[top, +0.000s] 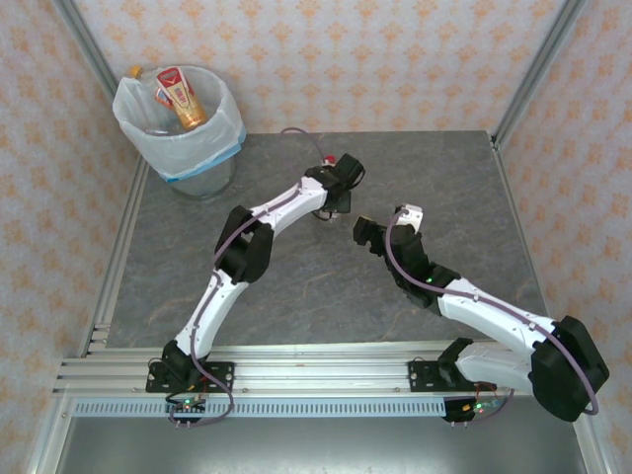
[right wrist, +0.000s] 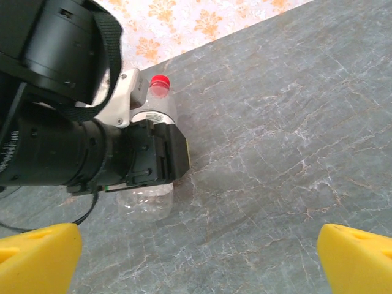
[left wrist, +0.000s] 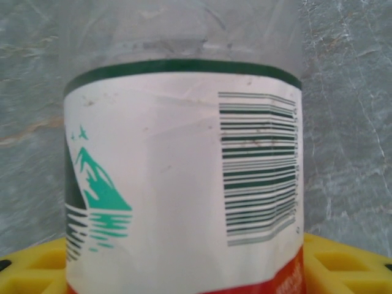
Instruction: Put the plastic bottles in the bin
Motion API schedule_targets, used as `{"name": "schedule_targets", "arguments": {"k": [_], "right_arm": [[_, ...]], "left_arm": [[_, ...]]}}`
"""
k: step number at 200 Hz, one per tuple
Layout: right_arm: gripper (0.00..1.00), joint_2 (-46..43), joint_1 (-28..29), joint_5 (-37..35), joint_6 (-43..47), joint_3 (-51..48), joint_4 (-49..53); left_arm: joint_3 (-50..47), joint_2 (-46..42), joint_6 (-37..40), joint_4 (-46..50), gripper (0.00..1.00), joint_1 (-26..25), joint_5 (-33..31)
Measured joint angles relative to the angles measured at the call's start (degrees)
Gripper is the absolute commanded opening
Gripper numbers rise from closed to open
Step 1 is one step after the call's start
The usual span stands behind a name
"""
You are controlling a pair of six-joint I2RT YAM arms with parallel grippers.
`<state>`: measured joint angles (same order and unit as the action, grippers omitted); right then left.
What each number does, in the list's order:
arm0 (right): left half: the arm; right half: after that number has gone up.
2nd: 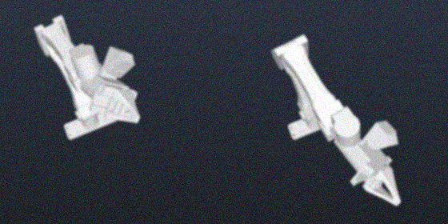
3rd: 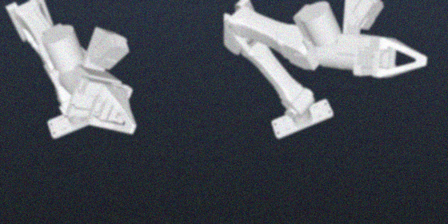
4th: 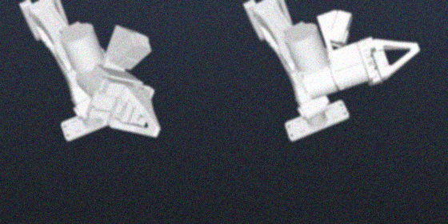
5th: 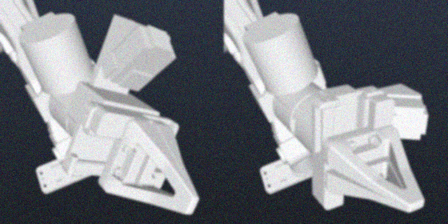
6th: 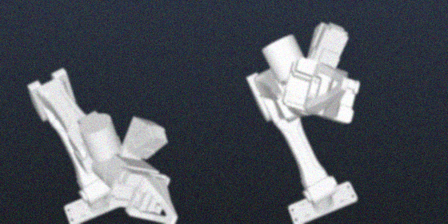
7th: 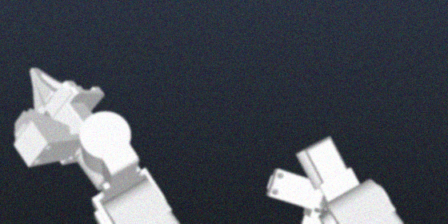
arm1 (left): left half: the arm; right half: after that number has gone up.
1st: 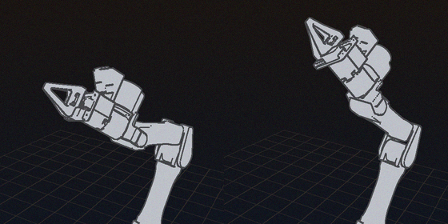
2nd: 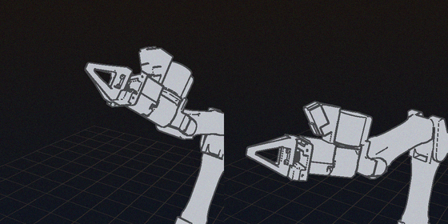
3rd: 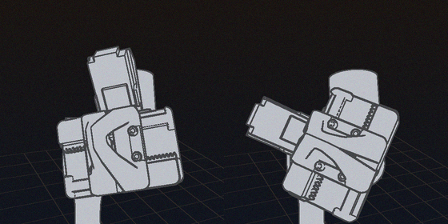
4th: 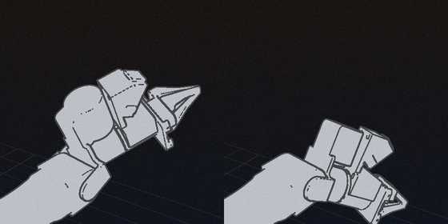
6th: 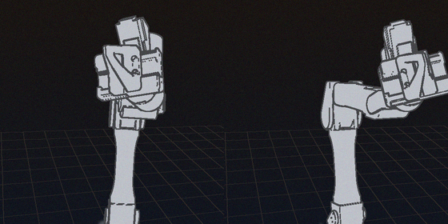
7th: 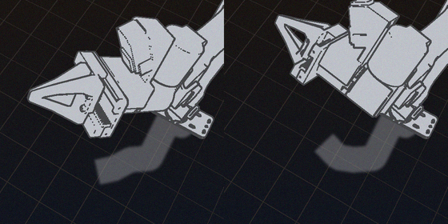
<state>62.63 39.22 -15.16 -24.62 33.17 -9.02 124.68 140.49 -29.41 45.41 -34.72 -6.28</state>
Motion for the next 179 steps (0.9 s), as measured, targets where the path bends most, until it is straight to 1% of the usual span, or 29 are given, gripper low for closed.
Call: {"name": "schedule_targets", "arguments": {"k": [22, 68, 92, 113, 138, 179], "right_arm": [[0.99, 0.15, 0.0, 0.17, 0.02, -0.02, -1.2], [0.99, 3.3, 0.0, 1.29, 0.02, 0.2, -3.28], [0.99, 5.16, 0.0, 2.19, 0.0, 0.59, -4.13], [0.99, 7.78, 0.0, 3.28, -0.02, 1.73, -5.22], [0.99, 10.05, 0.0, 4.61, -0.02, 3.39, -5.66], [0.99, 11.54, 0.0, 6.19, 0.0, 4.81, -6.71]], "left_arm": [[-6.32, -6.78, 1.07, -1.62, 0.59, 0.0, 0.02], [-19.28, -25.86, 3.65, -6.12, 0.59, -0.02, -0.2], [-23.37, -35.34, 5.46, -7.37, 0.59, 0.0, -2.03], [-24.79, -41.55, 6.95, -7.58, 0.59, 0.79, -4.02], [-25.62, -46.42, 8.07, -7.76, 0.59, 3.96, -5.9], [-26.91, -50.9, 10.93, -8.55, 0.58, 11.76, -9.6]]}}
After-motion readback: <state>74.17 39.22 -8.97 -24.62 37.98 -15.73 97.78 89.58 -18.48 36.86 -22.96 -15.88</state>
